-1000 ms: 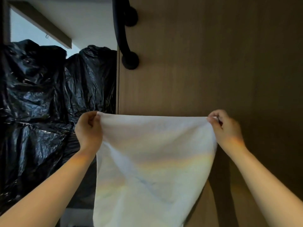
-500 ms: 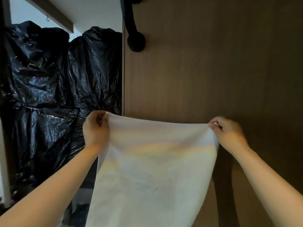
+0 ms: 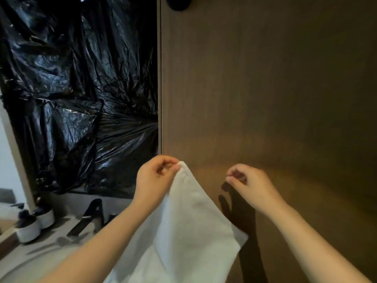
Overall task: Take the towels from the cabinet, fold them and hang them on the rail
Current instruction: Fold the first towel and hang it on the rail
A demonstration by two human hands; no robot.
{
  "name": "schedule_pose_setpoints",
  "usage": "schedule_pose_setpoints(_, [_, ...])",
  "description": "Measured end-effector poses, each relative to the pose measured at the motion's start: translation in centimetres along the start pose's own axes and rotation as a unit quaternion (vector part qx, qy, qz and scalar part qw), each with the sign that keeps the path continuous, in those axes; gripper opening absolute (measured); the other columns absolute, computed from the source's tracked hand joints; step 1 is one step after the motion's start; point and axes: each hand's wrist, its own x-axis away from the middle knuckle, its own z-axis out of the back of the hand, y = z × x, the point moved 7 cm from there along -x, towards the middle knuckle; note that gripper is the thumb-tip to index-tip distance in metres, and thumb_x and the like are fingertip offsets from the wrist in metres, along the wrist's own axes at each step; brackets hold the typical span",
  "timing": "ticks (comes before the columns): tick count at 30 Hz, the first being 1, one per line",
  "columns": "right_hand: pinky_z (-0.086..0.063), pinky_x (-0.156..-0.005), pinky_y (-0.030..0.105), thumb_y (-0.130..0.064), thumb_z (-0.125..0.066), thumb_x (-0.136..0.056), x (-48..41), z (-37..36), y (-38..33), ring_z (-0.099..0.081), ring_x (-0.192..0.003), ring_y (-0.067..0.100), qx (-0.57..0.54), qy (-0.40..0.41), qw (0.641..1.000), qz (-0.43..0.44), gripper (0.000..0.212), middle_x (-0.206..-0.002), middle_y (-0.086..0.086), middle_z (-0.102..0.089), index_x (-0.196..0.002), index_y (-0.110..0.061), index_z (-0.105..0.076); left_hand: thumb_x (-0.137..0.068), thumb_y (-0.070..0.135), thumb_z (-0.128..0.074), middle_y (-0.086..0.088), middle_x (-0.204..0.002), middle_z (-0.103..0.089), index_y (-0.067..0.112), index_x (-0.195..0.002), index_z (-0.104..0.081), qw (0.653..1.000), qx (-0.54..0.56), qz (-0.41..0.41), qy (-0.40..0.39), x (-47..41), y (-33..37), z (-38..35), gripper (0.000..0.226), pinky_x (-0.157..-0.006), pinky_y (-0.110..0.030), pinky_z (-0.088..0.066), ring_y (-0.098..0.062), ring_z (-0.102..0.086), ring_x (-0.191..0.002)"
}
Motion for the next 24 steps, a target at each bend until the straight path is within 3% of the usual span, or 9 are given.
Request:
schedule_pose_setpoints(4, [-0.044, -0.058, 0.005, -0.032, -0.064, -0.092, 2.8, -2.8, -2.4, -0.060, -0.081, -0.011, -0.161, -0.011, 0.987, 0.005, 0.012, -0.092, -0.024, -0.065, -0.099, -0.041, -0.063, -0.082, 0.018, -0.074, 0.008, -0.077, -0.070, 0.022, -0.086, -0.074, 0.998, 0.011, 0.025, -0.054, 3.4, -0.5, -2.0, 0.006, -0.068, -0.016, -0.053, -0.004, -0.065, -0.072])
schedule_pose_setpoints(8, [-0.051, -0.060, 0.015, -0.033, -0.062, -0.093, 5.9, -6.7, -2.7, -0.066, -0.073, 0.000, -0.292, -0.080, 0.953, -0.017, 0.025, -0.104, -0.015, -0.070, -0.117, -0.032, -0.065, -0.082, 0.015, -0.074, 0.009, -0.078, -0.072, 0.024, -0.084, -0.074, 0.994, 0.044, 0.047, -0.084, 5.8, -0.9, -2.6, 0.009, -0.072, -0.023, -0.055, -0.008, -0.066, -0.075])
schedule_pose_setpoints(11, [-0.045, -0.052, 0.016, -0.028, -0.060, -0.094, 7.0, -8.0, -2.7, -0.059, -0.053, 0.005, -0.346, -0.075, 0.935, -0.029, 0.022, -0.082, -0.008, -0.072, -0.115, -0.028, -0.066, -0.082, 0.014, -0.074, 0.008, -0.077, -0.072, 0.028, -0.082, -0.075, 0.992, 0.062, 0.059, -0.092, 6.9, -1.0, -2.7, 0.014, -0.069, -0.024, -0.054, -0.012, -0.066, -0.073])
schedule_pose_setpoints(15, [-0.041, -0.052, 0.018, -0.018, -0.058, -0.096, 7.5, -8.3, -2.6, -0.046, -0.046, 0.009, -0.375, -0.051, 0.925, -0.025, 0.014, -0.052, -0.006, -0.055, -0.096, -0.015, -0.071, -0.083, 0.013, -0.073, 0.012, -0.081, -0.072, 0.027, -0.089, -0.074, 0.992, 0.052, 0.060, -0.102, 7.8, -1.0, -2.6, 0.016, -0.069, -0.016, -0.052, -0.005, -0.066, -0.074])
schedule_pose_setpoints(20, [-0.042, -0.055, 0.014, -0.025, -0.056, -0.097, 8.9, -8.3, -1.9, -0.055, -0.059, 0.000, -0.383, -0.018, 0.922, -0.058, 0.014, -0.067, -0.012, -0.062, -0.091, -0.020, -0.068, -0.084, 0.021, -0.073, 0.018, -0.087, -0.069, 0.030, -0.100, -0.069, 0.986, -0.017, 0.066, -0.152, 10.3, -2.6, -1.5, 0.019, -0.074, -0.016, -0.051, -0.002, -0.065, -0.083])
schedule_pose_setpoints(24, [-0.049, -0.064, 0.023, -0.039, -0.060, -0.087, 9.6, -8.4, -2.0, -0.065, -0.076, 0.015, -0.397, -0.021, 0.914, -0.078, 0.020, -0.082, -0.004, -0.070, -0.091, -0.024, -0.071, -0.083, 0.016, -0.073, 0.015, -0.082, -0.069, 0.029, -0.093, -0.067, 0.987, -0.013, 0.087, -0.133, 12.6, -3.7, -0.4, 0.018, -0.076, -0.022, -0.051, -0.006, -0.065, -0.082])
